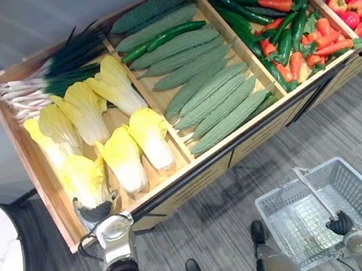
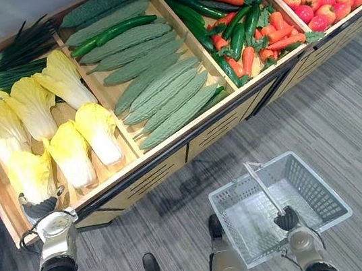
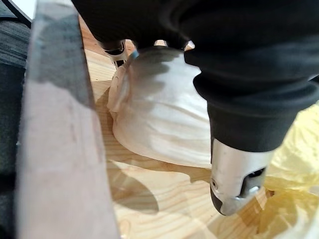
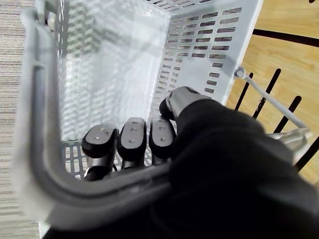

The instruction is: Pick vegetable in the basket

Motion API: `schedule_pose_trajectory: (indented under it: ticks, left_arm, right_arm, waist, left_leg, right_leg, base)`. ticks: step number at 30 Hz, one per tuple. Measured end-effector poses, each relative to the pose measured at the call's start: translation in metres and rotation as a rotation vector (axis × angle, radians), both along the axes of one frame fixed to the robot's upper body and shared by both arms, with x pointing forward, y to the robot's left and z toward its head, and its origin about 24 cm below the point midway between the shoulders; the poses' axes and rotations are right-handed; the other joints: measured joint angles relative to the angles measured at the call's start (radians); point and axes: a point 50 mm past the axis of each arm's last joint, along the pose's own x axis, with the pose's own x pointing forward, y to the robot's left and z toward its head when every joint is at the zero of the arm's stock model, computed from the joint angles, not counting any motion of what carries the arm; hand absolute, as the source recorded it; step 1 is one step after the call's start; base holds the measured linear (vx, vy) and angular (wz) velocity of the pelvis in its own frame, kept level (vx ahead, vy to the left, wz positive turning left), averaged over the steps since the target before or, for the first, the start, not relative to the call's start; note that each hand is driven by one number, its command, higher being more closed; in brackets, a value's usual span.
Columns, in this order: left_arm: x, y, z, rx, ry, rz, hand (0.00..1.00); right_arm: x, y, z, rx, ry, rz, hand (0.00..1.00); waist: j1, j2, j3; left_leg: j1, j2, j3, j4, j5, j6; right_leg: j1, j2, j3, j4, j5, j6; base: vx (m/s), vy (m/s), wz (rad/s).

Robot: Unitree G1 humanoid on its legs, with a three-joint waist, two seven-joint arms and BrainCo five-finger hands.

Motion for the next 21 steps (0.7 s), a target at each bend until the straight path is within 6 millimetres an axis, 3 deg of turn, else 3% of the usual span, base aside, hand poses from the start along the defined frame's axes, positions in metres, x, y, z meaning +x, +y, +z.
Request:
schedule_pose_trajectory:
  ticks: [1,2,11,21]
  left_arm:
    - [0.001,0.003,0.001,0.009,0.010,0.001,0.00]
    - [0.002,0.005,0.000,0.010,0.022,0.001,1.00]
    - [0.005,0.032,0.007,0.044,0.080,0.017,1.00]
    - [0.007,0.034,0.005,-0.043,0.044,0.041,1.00]
  right_arm:
    - [0.003,0.000,0.002,-0.002,-0.007,0.003,1.00]
    - [0.005,-0.002,0.003,-0.007,-0.010,0.005,1.00]
    - [0.017,0.001,0.008,-0.019,-0.031,0.054,1.00]
    - [0.015,0.001,0.006,-0.014,-0.017,0.051,1.00]
  waist:
    - [0.001,0.003,0.004]
    - [0.002,0.007,0.006]
    - [0.004,0.005,0.015]
    - [0.003,0.003,0.016]
  left_leg:
    - [-0.001,0.000,0.002,0.000,0.000,0.000]
    - [0.000,0.000,0.003,0.000,0.000,0.000]
    - [-0.001,-0.001,0.025,0.001,0.000,0.000]
    - [0.008,-0.005,0.025,0.000,0.000,0.000]
  right_leg:
    - [-0.002,0.001,0.005,0.000,0.001,0.000]
    - [-0.002,0.000,0.006,0.000,0.002,0.000]
    - [-0.013,0.002,0.021,-0.011,0.019,-0.003]
    - [0.006,-0.002,0.019,-0.028,0.028,0.001]
  base:
    - [-0.01,-0.011,-0.03]
    - [-0.01,-0.011,-0.03]
    - [-0.02,-0.014,-0.07]
    - [0.00,-0.002,0.01]
